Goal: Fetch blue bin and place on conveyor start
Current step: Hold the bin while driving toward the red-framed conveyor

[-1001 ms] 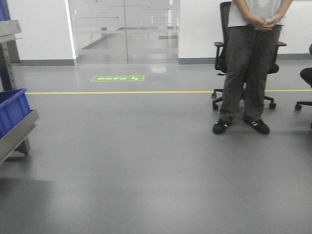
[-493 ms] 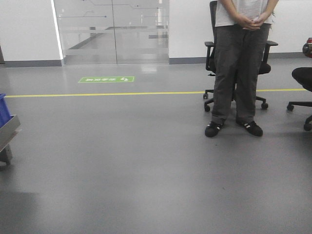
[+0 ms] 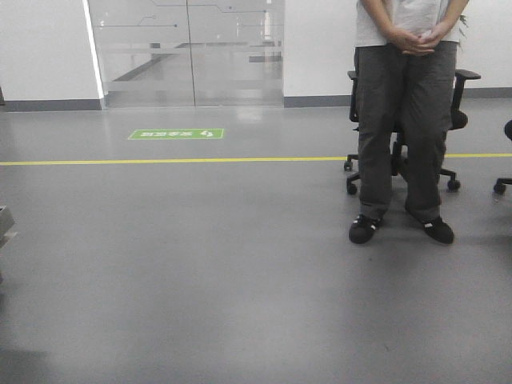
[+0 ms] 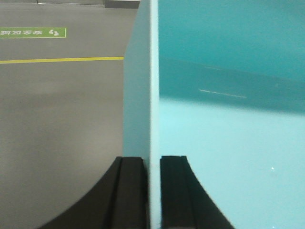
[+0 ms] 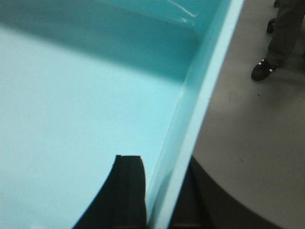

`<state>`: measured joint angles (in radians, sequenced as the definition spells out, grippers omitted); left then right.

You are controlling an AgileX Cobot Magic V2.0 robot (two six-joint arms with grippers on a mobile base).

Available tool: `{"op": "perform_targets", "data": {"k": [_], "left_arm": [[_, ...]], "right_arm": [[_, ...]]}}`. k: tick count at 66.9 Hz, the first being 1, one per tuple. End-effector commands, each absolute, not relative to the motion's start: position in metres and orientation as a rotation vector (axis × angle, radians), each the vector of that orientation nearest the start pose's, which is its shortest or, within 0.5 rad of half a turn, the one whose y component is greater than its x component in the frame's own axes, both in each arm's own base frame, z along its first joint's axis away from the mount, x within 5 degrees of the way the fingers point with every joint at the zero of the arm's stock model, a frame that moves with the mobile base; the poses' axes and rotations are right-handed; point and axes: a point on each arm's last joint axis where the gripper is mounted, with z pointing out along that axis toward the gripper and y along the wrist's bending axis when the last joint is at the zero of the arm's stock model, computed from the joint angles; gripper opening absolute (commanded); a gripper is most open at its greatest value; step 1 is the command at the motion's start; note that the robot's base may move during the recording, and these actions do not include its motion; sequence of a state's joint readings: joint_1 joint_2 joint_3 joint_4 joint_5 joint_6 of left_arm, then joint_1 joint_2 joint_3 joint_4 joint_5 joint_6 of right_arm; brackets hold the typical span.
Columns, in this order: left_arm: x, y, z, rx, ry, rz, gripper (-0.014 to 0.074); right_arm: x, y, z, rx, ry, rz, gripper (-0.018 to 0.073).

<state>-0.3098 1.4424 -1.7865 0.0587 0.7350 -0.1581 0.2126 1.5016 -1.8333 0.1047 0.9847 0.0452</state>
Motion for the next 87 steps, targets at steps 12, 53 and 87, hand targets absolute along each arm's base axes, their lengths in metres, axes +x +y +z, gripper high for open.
{"op": "perform_targets", "data": {"k": [12, 53, 87], "left_arm": [[0.2889, -0.0928, 0.5187, 0.133, 1.787, -0.331, -0.0111], [0.2889, -0.0928, 0.5187, 0.133, 1.787, -0.331, -0.0111], [0.2889, -0.0928, 0.5187, 0.133, 1.787, -0.331, -0.0111]], "right_arm": [[0.3062, 0.0737, 0.4912, -0.184, 2.054, 0.274, -0.0151], [0.3079, 0.0738, 0.4946, -0.177, 2.013, 0.276, -0.0151], [0.3094, 0.0739, 0.4970, -0.172, 1.982, 0.278, -0.0151]]}}
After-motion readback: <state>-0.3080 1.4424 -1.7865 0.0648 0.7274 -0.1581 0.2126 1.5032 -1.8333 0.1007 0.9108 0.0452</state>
